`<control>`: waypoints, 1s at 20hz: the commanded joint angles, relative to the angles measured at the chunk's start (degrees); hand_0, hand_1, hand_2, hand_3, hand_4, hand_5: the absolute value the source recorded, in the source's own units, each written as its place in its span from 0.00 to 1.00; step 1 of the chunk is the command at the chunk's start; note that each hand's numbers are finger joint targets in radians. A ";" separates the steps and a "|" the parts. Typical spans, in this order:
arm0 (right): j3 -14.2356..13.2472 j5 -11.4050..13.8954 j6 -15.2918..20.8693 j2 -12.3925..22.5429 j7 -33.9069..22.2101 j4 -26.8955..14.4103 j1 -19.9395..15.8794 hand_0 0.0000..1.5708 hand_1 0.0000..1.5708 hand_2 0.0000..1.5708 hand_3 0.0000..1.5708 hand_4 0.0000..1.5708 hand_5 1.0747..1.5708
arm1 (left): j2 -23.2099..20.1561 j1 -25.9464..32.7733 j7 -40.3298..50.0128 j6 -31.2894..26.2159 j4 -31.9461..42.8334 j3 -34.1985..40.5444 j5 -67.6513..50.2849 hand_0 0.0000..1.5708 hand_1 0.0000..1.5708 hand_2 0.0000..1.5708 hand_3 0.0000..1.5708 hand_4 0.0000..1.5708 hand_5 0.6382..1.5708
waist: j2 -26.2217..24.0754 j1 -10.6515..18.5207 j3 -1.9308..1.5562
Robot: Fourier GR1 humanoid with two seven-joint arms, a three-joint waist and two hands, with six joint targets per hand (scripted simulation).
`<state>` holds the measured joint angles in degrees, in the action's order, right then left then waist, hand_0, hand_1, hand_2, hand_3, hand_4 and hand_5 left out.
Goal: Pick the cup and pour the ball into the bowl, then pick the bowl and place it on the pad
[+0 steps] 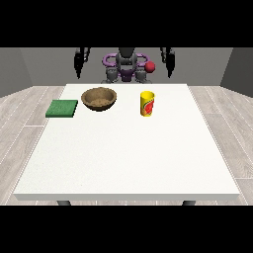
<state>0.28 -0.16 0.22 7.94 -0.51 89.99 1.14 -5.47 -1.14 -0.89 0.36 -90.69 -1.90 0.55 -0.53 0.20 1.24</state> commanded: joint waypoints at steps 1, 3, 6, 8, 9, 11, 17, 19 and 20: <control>-0.54 -0.16 -0.35 1.61 -1.99 3.30 -0.32 0.00 0.00 0.00 0.00 0.08 0.98 | -0.85 -0.53 2.15 -0.13 -3.37 0.26 -0.41 0.00 0.00 0.00 0.00 0.00 0.89 | -8.61 -0.02 -0.56; -0.69 -0.51 -0.59 2.10 -3.28 4.67 -0.85 0.00 0.00 0.00 0.00 0.08 0.98 | -1.31 -0.64 3.70 -0.14 -4.37 0.51 -0.61 0.00 0.00 0.00 0.00 0.00 0.89 | -11.74 0.21 -0.65; -1.10 -1.04 -0.75 2.87 -5.45 6.64 -1.54 0.00 0.00 0.00 0.00 0.08 0.98 | -1.94 -0.93 6.54 -0.06 -5.87 0.82 -0.91 0.00 0.00 0.00 0.00 0.00 0.89 | -16.19 0.26 -0.88; -7.06 -10.83 -6.66 0.78 9.50 -1.53 7.95 0.00 0.00 0.00 0.00 0.04 0.98 | 5.20 6.42 -5.70 7.47 -3.49 -4.30 -1.75 0.00 0.00 0.00 0.00 0.00 0.88 | -8.01 -1.10 -1.38; -8.27 -11.96 -8.63 1.57 12.07 -3.37 5.72 0.00 0.00 0.00 0.00 0.05 0.99 | 5.26 5.82 -7.39 10.67 -3.51 -8.75 -0.59 0.00 0.00 0.00 0.00 0.00 0.89 | -6.03 -0.38 -1.35; -10.77 -13.32 -11.61 3.46 15.08 -7.10 4.35 0.00 0.00 0.00 0.00 0.00 0.98 | 5.34 4.22 -8.23 13.11 -3.89 -10.85 -1.00 0.00 0.00 0.00 0.00 0.00 0.89 | -3.13 0.11 -1.30; -10.17 -10.51 -12.65 1.66 24.79 -12.38 -0.97 0.00 0.00 0.00 0.00 0.05 0.98 | 5.17 -2.57 -18.45 12.03 5.11 -4.99 -2.94 0.00 0.00 0.00 0.00 0.00 0.88 | 4.20 -1.44 -1.24; -9.80 -11.82 -14.19 2.94 19.29 -10.31 -1.86 0.00 0.00 0.00 0.00 0.00 0.98 | 4.57 -4.20 -19.91 12.22 8.80 -2.98 -2.31 0.00 0.00 0.00 0.00 0.00 0.88 | 2.69 -2.32 -1.23; -10.61 -11.20 -13.98 2.67 23.88 -13.34 -3.98 0.00 0.00 0.00 0.00 0.00 0.98 | 4.94 -7.63 -18.88 13.37 9.48 -3.08 -1.16 0.00 0.00 0.00 0.00 0.00 0.88 | 5.24 -2.39 -1.25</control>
<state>-9.15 -11.03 -12.63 10.01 20.51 79.38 1.05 -0.61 -2.76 -17.64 13.08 -85.98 -7.86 -1.25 1.32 -1.26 0.00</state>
